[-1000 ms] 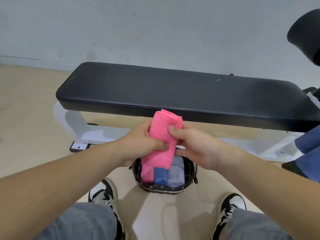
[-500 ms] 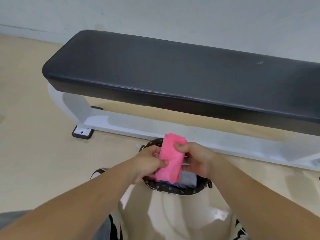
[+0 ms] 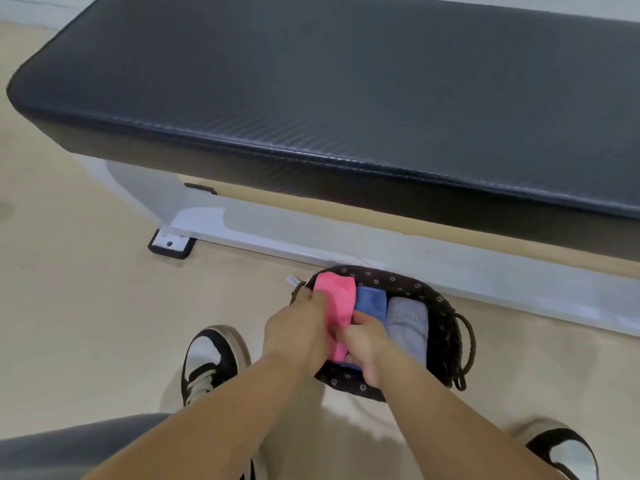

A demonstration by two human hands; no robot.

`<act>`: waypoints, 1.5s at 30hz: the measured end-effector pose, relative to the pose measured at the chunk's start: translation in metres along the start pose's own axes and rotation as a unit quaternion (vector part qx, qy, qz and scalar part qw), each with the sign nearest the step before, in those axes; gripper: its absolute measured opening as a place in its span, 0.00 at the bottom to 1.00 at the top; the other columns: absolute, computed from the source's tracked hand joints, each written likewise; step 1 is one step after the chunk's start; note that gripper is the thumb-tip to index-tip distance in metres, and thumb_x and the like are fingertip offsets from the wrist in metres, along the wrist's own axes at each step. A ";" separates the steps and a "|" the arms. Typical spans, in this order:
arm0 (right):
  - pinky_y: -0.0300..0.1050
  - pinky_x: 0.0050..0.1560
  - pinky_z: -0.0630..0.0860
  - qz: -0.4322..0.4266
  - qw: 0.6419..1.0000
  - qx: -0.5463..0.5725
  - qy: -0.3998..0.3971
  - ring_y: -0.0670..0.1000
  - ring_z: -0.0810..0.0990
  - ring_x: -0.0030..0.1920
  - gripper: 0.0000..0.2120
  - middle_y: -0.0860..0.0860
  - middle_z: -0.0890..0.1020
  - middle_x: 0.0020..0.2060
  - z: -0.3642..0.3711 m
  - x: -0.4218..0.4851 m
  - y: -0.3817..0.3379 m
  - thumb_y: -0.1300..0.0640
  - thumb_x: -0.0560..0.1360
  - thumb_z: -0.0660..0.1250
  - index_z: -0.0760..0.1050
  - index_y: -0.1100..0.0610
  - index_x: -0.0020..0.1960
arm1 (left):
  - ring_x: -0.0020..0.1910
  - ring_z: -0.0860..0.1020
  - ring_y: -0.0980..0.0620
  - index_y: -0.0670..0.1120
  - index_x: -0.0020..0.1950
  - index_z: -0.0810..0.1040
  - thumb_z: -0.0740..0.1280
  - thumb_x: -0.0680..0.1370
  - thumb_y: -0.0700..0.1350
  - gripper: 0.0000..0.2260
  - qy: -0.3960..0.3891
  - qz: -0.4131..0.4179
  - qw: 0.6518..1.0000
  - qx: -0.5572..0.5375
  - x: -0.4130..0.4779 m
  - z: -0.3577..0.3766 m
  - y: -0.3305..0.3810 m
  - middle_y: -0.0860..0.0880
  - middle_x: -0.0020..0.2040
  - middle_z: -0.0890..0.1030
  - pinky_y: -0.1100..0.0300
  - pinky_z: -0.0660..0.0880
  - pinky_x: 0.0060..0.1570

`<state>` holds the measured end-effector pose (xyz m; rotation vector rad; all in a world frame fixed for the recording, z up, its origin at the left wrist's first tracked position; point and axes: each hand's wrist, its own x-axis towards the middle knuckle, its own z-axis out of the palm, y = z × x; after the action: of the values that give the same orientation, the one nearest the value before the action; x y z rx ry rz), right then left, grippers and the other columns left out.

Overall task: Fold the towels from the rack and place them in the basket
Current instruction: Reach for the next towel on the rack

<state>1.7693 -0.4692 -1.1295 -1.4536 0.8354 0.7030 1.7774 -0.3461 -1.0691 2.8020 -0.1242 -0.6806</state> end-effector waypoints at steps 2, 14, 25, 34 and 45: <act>0.66 0.48 0.84 -0.009 1.000 0.001 0.002 0.65 0.86 0.44 0.10 0.60 0.86 0.41 0.008 0.001 -0.001 0.72 0.75 0.67 0.82 0.60 0.47 | 0.59 0.72 0.46 0.48 0.64 0.70 0.66 0.77 0.42 0.16 -0.003 0.054 0.995 0.079 -0.001 0.002 0.001 0.49 0.63 0.68 0.54 0.68 0.40; 0.52 0.39 0.85 -0.001 1.000 0.009 0.010 0.55 0.82 0.33 0.13 0.59 0.84 0.39 -0.007 -0.007 -0.002 0.72 0.74 0.62 0.76 0.61 0.56 | 0.80 0.56 0.43 0.43 0.79 0.64 0.71 0.71 0.41 0.36 -0.029 0.194 0.976 0.095 0.017 0.029 -0.001 0.43 0.82 0.56 0.48 0.69 0.71; 0.66 0.46 0.83 -0.091 0.989 -0.053 0.100 0.61 0.84 0.38 0.13 0.59 0.84 0.32 -0.016 0.009 0.000 0.60 0.59 0.61 0.84 0.56 0.36 | 0.75 0.64 0.35 0.43 0.77 0.62 0.70 0.77 0.43 0.31 -0.170 0.138 0.965 0.142 0.047 0.028 0.009 0.37 0.77 0.61 0.38 0.74 0.66; 0.35 0.46 0.70 -0.107 0.979 -0.096 0.145 0.47 0.78 0.47 0.17 0.46 0.80 0.47 -0.035 0.007 -0.005 0.68 0.76 0.62 0.79 0.54 0.60 | 0.84 0.48 0.41 0.48 0.84 0.51 0.68 0.79 0.40 0.38 -0.146 0.086 0.976 0.133 0.043 0.055 0.009 0.43 0.85 0.45 0.44 0.70 0.72; 0.52 0.52 0.80 -0.104 0.978 -0.136 0.117 0.51 0.78 0.43 0.07 0.49 0.81 0.42 -0.070 -0.031 -0.012 0.59 0.79 0.65 0.82 0.55 0.52 | 0.82 0.54 0.41 0.49 0.83 0.54 0.69 0.76 0.38 0.38 -0.186 0.093 0.967 0.146 0.031 0.032 0.017 0.46 0.82 0.52 0.42 0.69 0.73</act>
<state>1.7582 -0.5370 -1.0933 -1.8679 0.7721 0.5064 1.7898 -0.3736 -1.1057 2.8419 -0.5945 -1.2192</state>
